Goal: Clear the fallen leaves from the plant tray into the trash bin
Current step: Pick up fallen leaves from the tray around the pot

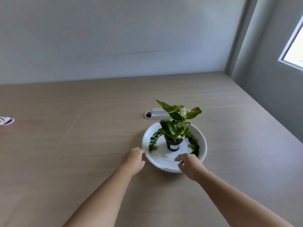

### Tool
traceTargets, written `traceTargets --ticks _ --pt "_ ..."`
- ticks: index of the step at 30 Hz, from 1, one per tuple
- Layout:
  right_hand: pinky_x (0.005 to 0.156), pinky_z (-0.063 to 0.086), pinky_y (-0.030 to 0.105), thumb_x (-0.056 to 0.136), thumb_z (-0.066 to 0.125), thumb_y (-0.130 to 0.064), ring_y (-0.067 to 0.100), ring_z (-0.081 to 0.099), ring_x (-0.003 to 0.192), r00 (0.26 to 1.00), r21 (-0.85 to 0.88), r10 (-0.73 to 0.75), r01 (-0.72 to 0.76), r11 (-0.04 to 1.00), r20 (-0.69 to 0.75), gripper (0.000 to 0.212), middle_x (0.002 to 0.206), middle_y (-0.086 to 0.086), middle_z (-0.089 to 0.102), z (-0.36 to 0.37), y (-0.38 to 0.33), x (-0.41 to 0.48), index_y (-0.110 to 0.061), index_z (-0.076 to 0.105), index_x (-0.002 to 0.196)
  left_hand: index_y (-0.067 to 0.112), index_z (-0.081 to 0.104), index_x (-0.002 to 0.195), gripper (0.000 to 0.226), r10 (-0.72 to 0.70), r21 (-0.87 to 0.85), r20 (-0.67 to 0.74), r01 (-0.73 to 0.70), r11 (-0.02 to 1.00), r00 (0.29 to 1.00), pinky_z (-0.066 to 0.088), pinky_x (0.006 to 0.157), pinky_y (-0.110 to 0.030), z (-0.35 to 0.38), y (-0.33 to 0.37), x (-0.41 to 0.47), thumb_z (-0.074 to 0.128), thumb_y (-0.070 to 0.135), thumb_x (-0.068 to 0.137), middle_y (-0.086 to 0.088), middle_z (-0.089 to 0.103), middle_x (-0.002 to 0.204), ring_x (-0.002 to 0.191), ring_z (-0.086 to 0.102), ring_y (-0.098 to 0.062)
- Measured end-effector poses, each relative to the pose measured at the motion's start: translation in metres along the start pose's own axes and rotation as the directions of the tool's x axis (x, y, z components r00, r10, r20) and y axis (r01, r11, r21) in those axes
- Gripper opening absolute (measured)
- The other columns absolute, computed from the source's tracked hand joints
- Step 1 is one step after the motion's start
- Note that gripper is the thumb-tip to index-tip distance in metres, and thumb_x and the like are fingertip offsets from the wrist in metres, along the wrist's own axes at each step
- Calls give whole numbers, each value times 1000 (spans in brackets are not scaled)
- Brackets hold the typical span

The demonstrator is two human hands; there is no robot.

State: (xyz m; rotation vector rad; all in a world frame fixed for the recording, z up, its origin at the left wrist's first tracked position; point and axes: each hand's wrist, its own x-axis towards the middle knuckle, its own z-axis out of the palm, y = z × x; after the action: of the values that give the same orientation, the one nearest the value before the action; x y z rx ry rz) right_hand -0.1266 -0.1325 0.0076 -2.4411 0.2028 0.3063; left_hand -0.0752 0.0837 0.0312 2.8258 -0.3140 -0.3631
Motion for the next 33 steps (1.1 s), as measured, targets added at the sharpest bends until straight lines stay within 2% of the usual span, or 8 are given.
traceTargets --ticks 4,9,12,15,17,25,29,33 --pt "101 42 28 88 48 -11 21 51 123 997 -128 -38 47 991 70 41 140 0 50 30 -20 36 -19 55 128 28 49 135 50 90 87 125 -101 991 988 37 105 -31 5 -16 33 56 11 88 2 46 143 130 46 -25" --pt "112 29 29 91 42 -5 22 32 137 986 -241 -81 116 964 148 45 151 -2 35 54 -18 67 -22 51 132 28 59 126 43 247 175 198 -283 943 948 33 107 -30 15 -20 59 49 7 90 7 51 141 140 35 -19" --pt "106 36 25 88 44 -2 24 46 126 988 -266 -92 123 956 124 36 137 5 51 59 -16 76 -11 62 119 27 64 121 36 257 201 192 -294 934 947 29 108 -31 17 -22 65 50 15 91 8 57 137 140 36 -16" --pt "79 46 27 81 45 8 29 59 97 988 -306 -48 91 948 145 22 107 11 58 56 -15 80 -4 63 85 29 66 117 30 281 237 199 -324 916 939 31 103 -31 18 -19 64 56 25 89 7 63 128 127 47 -18" --pt "70 42 27 80 44 11 29 59 87 992 -330 -20 60 942 122 25 96 12 59 51 -12 79 -4 63 87 30 68 114 28 283 233 199 -325 916 938 32 101 -33 21 -17 59 57 29 88 4 66 120 121 49 -21" --pt "66 45 31 77 44 4 24 56 80 999 -237 -42 34 971 -28 28 90 6 63 20 19 54 -12 63 88 22 62 118 36 291 310 198 -341 887 936 21 112 -46 53 31 28 61 34 85 -3 58 118 122 42 -24" --pt "64 45 30 81 46 1 23 56 79 995 -209 -41 20 978 -96 27 91 2 58 0 34 43 -13 67 89 25 56 124 53 290 315 256 -363 877 922 20 113 -44 36 27 40 71 42 77 0 52 125 124 42 -21" --pt "66 48 29 79 48 6 19 51 71 993 -118 -50 38 992 -107 25 85 -1 51 -7 46 39 -6 70 77 25 63 116 35 227 409 256 -318 855 940 23 115 -44 14 5 56 66 28 82 0 58 122 123 47 -21"
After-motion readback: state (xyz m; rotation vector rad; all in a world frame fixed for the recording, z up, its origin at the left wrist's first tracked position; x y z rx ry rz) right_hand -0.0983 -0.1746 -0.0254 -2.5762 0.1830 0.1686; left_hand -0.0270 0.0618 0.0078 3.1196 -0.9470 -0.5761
